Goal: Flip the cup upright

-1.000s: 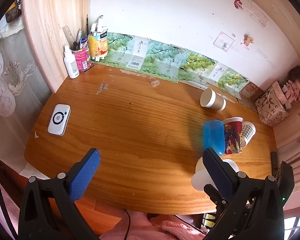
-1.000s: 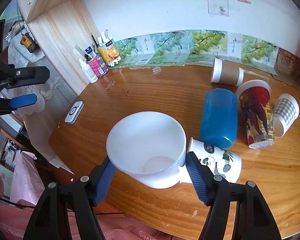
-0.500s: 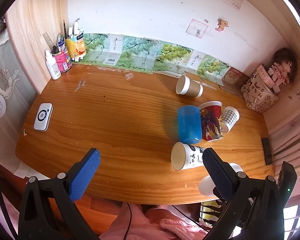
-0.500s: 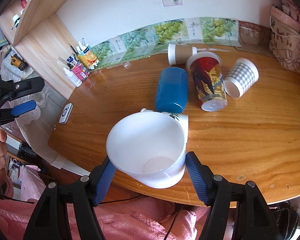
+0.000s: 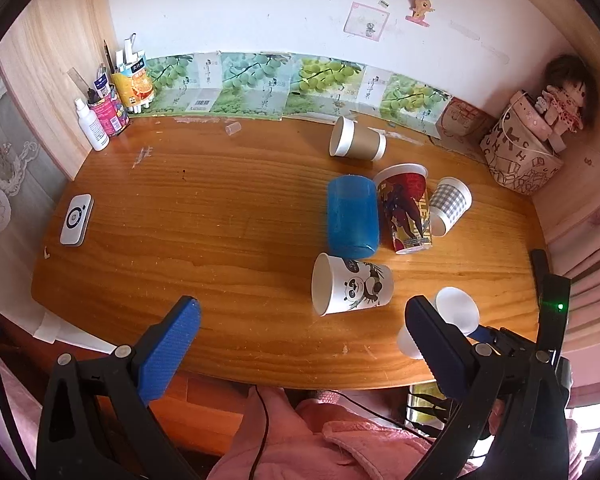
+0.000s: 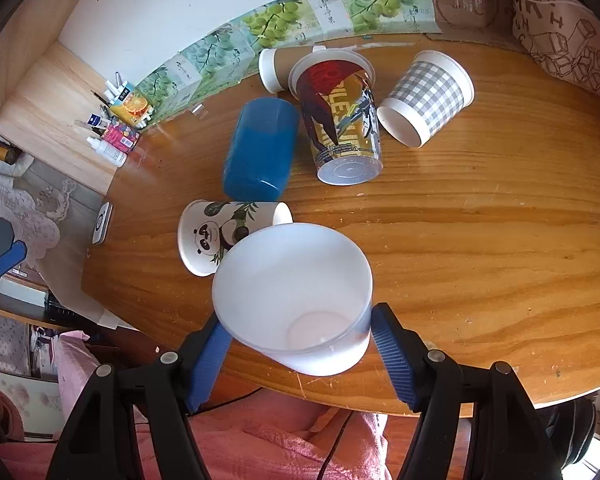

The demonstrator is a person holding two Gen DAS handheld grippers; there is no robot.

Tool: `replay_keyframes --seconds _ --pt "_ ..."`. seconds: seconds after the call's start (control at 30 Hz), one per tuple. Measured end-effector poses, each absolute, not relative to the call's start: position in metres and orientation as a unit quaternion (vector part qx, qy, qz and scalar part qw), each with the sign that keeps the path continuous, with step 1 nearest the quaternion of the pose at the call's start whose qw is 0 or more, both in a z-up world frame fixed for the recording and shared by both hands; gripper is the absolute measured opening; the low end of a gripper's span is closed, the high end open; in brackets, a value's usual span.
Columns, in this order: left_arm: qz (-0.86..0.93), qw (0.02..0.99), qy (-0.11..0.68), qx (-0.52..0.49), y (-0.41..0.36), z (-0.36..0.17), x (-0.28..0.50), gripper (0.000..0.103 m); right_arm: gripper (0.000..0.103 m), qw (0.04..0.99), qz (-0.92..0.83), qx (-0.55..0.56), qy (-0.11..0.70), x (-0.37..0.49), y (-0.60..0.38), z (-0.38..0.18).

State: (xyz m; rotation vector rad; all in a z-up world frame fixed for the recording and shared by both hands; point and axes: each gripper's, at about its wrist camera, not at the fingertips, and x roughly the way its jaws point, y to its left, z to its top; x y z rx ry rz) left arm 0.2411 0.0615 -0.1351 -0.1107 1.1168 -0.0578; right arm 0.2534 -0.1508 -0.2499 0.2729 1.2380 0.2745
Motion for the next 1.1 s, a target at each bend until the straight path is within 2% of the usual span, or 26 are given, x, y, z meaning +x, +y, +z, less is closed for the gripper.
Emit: replay_keyframes --seconds 0.27,0.63,1.1 --pt "-0.016 0.828 0.559 -0.035 0.032 -0.148 0.249 0.102 0.071 0.792 0.142 0.117 0.582 0.275 -0.172 -0.261" --pt "-0.025 0.824 0.565 0.037 -0.022 -0.156 0.27 0.102 0.072 0.787 0.171 0.16 0.571 0.304 -0.199 -0.272" --pt "-0.065 0.809 0.579 0.077 -0.07 -0.171 0.305 0.102 0.072 0.81 0.154 0.2 0.529 0.296 -0.241 -0.268"
